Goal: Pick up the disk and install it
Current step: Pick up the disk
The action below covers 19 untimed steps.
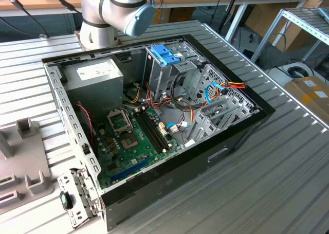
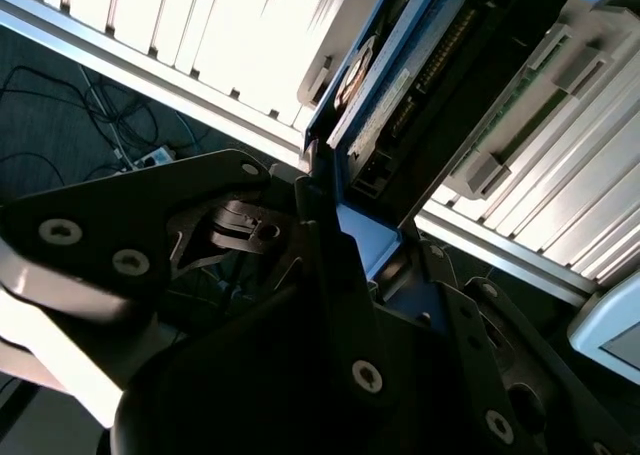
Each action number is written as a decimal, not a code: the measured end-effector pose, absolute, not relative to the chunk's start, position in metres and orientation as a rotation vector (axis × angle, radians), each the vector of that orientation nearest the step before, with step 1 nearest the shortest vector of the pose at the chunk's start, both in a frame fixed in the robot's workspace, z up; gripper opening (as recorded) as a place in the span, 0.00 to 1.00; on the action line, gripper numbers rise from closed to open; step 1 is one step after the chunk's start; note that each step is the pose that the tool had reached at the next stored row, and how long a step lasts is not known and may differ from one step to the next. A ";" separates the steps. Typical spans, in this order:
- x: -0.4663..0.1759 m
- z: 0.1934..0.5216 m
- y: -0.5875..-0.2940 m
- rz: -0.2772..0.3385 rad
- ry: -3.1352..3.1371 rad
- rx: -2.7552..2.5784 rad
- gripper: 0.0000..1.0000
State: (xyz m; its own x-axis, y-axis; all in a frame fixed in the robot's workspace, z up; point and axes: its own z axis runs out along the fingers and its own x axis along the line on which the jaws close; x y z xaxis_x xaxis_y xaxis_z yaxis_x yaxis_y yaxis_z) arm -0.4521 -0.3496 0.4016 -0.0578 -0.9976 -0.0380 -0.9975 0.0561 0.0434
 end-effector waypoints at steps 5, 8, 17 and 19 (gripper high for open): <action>-0.452 0.407 -0.350 -0.091 -2.281 2.155 0.37; -0.452 0.410 -0.350 -0.092 -2.282 2.155 0.37; -0.452 0.419 -0.350 -0.093 -2.282 2.156 0.37; -0.452 0.421 -0.350 -0.094 -2.282 2.156 0.37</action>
